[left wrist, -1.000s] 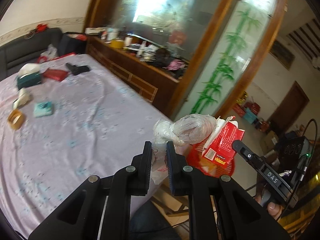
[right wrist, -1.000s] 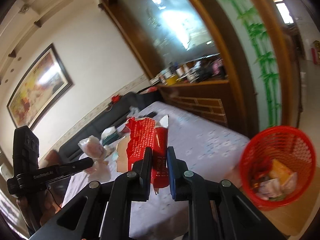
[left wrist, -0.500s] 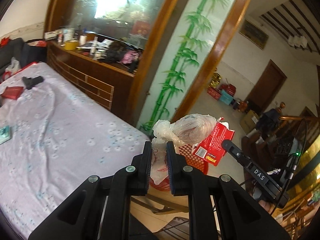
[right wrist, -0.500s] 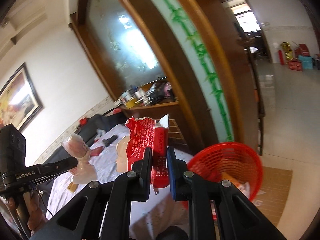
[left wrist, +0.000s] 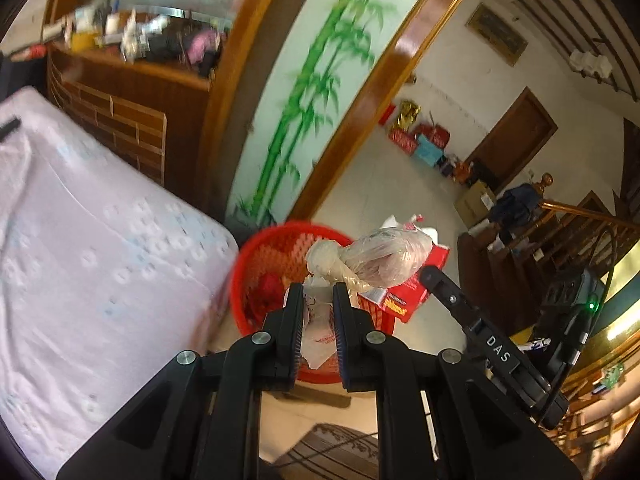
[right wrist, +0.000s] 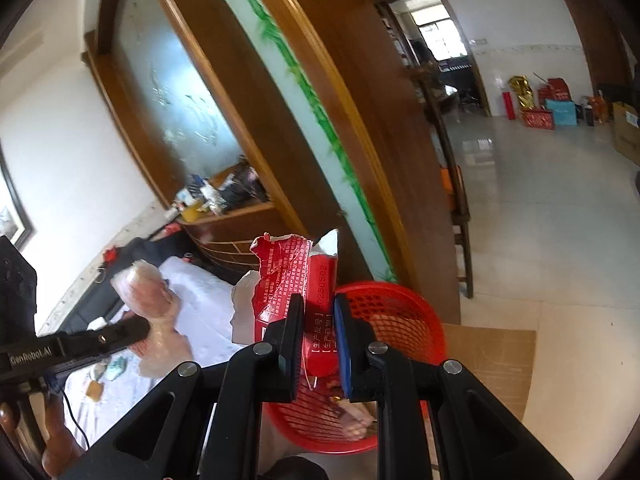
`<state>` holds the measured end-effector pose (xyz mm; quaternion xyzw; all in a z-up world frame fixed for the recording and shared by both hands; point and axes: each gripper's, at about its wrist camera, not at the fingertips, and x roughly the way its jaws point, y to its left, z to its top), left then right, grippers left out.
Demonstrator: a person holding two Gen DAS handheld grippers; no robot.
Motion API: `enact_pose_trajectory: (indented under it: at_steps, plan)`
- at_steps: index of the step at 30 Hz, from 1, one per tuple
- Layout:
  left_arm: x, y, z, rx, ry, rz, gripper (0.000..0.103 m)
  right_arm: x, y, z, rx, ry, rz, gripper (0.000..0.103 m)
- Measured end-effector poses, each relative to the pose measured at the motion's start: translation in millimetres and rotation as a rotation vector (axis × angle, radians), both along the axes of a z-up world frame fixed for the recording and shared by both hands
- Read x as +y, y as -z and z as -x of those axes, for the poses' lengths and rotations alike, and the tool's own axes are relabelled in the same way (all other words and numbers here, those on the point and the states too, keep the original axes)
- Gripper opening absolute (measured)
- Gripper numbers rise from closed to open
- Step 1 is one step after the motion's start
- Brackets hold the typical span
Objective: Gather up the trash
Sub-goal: 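Open both tools to drop the bag and wrapper into the basket, then move both open tools back over the remaining trash on the table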
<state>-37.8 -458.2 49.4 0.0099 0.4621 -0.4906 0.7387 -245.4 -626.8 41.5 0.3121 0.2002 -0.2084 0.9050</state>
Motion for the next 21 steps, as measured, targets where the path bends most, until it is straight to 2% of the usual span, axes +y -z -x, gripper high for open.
enact_pose_trajectory:
  at_steps: [7, 11, 13, 14, 16, 17, 19, 21]
  plan:
    - [-27.4, 32.0, -4.3, 0.039, 0.019, -0.042, 0.014, -23.8, 23.0, -2.0, 0.039, 0.032, -0.056, 0.015]
    - [-36.9, 52.2, -8.6, 0.09, 0.037, -0.061, 0.016, -27.2, 24.2, -5.4, 0.063, 0.04, -0.041, 0.016]
    - [-37.0, 58.5, -9.6, 0.1, 0.031, -0.073, 0.018, -27.5, 26.4, -11.3, 0.095, 0.05, -0.017, 0.02]
    - [-36.7, 58.9, -10.3, 0.093, 0.031, -0.077, 0.024, -27.3, 26.9, -14.0, 0.114, 0.052, -0.004, 0.02]
    - [-30.2, 56.0, -10.4, 0.072, 0.028, -0.076, 0.039, -27.0, 27.4, -16.7, 0.14, 0.057, 0.011, 0.028]
    - [-23.2, 51.5, -11.1, 0.057, 0.017, -0.066, 0.049, -26.1, 26.1, -16.9, 0.137, 0.053, 0.012, 0.03]
    - [-5.5, 39.2, -12.8, 0.019, -0.013, -0.041, 0.054, -22.7, 20.0, -15.3, 0.12, 0.053, 0.023, 0.049]
    - [18.2, 25.4, -15.9, -0.019, -0.054, -0.034, 0.065, -11.5, 8.3, -14.3, 0.101, 0.052, 0.073, 0.06]
